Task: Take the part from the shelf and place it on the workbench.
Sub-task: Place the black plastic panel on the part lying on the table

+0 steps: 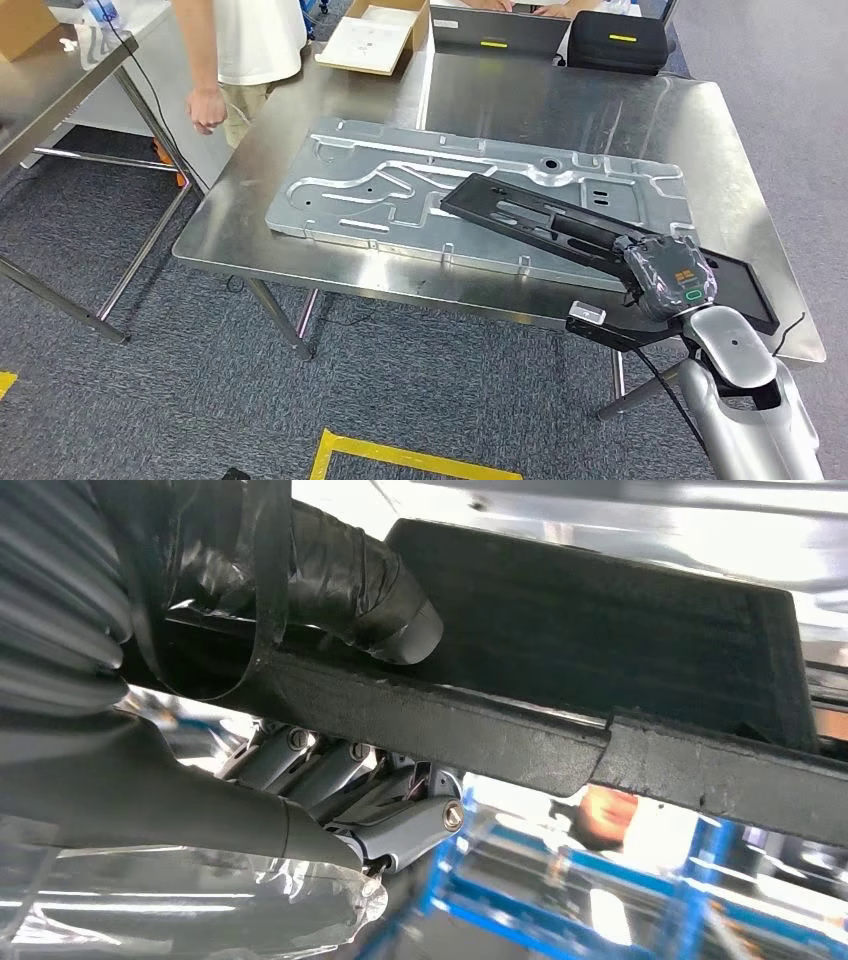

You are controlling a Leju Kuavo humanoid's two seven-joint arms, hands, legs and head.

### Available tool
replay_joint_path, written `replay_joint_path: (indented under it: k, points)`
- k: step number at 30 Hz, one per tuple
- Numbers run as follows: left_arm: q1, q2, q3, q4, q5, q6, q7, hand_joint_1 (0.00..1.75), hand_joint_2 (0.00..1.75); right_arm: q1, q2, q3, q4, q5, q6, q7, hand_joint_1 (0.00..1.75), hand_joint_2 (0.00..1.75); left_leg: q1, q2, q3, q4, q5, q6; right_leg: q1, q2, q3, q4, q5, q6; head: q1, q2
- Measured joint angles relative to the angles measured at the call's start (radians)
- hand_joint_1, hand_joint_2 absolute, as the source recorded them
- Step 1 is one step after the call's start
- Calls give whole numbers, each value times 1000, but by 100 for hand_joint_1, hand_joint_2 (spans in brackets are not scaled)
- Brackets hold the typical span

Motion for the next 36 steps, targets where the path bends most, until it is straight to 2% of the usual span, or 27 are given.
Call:
replay_joint_path:
  k: [3,5,6,7,9,10,11,14,16,17,19,20,21,22,23,24,26,27,29,31,33,35,36]
  points:
    - [0,0,0,1,0,0,0,0,175,-1,-3,3,1,6,-10,0,175,175,3,1,4,-7,4,3,-3,-1,-2,9,-8,4,0,0]
    - [-1,0,-1,8,-5,1,-1,0,175,-7,-16,19,7,79,-107,2,175,175,6,2,8,-13,7,6,-16,-1,-74,156,-73,19,0,0]
    - [-1,0,-2,13,-8,2,-1,0,175,-11,-22,27,10,121,-158,4,175,175,8,2,8,-13,6,6,-23,-1,-104,211,-89,28,0,0]
    - [-1,0,-2,18,-12,3,-2,0,175,-16,-28,36,12,164,-206,8,175,175,10,2,9,-11,5,5,-31,-1,-121,240,-89,36,0,0]
    - [-1,0,-4,24,-16,4,-2,0,175,-27,-38,43,13,193,-224,12,175,175,11,0,10,-3,-2,-4,-38,-3,-57,106,-19,42,0,0]
    - [-1,0,-5,26,-17,5,-2,0,175,-34,-42,45,14,201,-228,14,175,175,11,0,9,1,-5,-10,-37,-2,-31,50,1,40,0,0]
    - [-2,0,-6,27,-17,6,-2,0,175,-40,-45,46,16,206,-230,16,175,175,10,-1,8,4,-7,-16,-35,-2,-16,18,8,35,0,0]
    - [-2,1,-7,29,-17,6,-2,0,175,-49,-51,48,19,213,-232,18,175,175,9,-1,7,2,-8,-33,-29,1,-16,9,7,15,0,0]
    - [-3,1,-8,31,-17,6,-2,0,175,-53,-54,49,20,217,-234,19,175,175,11,-1,-1,25,-27,-43,-31,0,-15,4,11,0,0,0]
    - [-3,2,-8,32,-17,6,-1,0,175,-55,-56,51,21,218,-235,19,175,175,12,-1,-18,62,-51,-46,-32,-1,-14,2,12,-7,0,0]
    - [-3,2,-9,34,-17,6,-1,0,175,-57,-60,54,25,219,-237,21,175,175,12,0,-77,191,-116,-48,-27,-2,-14,1,11,-15,0,0]
    - [-2,2,-9,35,-17,7,0,0,175,-57,-61,56,28,219,-238,21,175,175,12,0,-106,251,-137,-48,-24,-2,-15,2,11,-17,0,0]
    - [0,3,-9,36,-16,7,1,0,175,-56,-62,58,32,219,-240,21,175,175,11,0,-123,284,-141,-47,-21,-2,-14,3,10,-19,0,0]
    - [1,3,-9,37,-16,7,1,0,175,-56,-64,61,37,219,-242,22,175,175,10,0,-122,280,-126,-43,-18,-1,-14,4,9,-20,0,0]
    - [1,3,-9,37,-16,7,1,0,175,-56,-68,65,41,219,-246,24,175,175,9,0,-100,234,-94,-38,-15,-1,-12,5,8,-21,0,0]
    - [1,3,-9,38,-16,7,2,0,175,-56,-72,69,45,219,-249,26,175,175,7,0,-68,165,-57,-30,-14,0,-11,5,7,-21,0,0]
    - [0,4,-9,38,-12,7,3,0,175,-56,-79,72,52,219,-254,33,175,175,2,-1,-14,49,-17,-17,-9,1,-11,6,6,-17,0,0]
    - [0,5,-9,38,-10,7,6,0,175,-56,-81,73,55,219,-257,35,175,175,0,-1,-3,24,-13,-14,-8,1,-13,7,6,-14,0,0]
    - [1,5,-9,38,-4,7,15,0,175,-55,-86,74,61,219,-265,37,175,175,-1,-1,1,11,-13,-10,-8,1,-14,5,7,-3,0,0]
    - [1,4,-8,38,-3,4,16,0,175,-52,-91,78,64,219,-270,37,175,175,2,0,7,-1,-6,1,-11,0,-18,18,-4,8,0,0]
    - [-1,3,-9,38,-8,-3,7,0,175,-52,-97,83,67,219,-274,37,175,175,5,0,12,-12,-5,13,-15,0,-55,97,-48,17,0,0]
    - [-2,3,-10,38,-14,-9,-1,0,175,-54,-99,88,72,219,-275,36,175,175,5,0,16,-14,-16,18,-20,0,-124,227,-95,25,0,0]
    - [-1,3,-12,38,-17,-10,-4,0,175,-52,-100,91,75,219,-275,36,175,175,5,0,21,-14,-21,18,-23,-1,-151,270,-99,29,0,0]
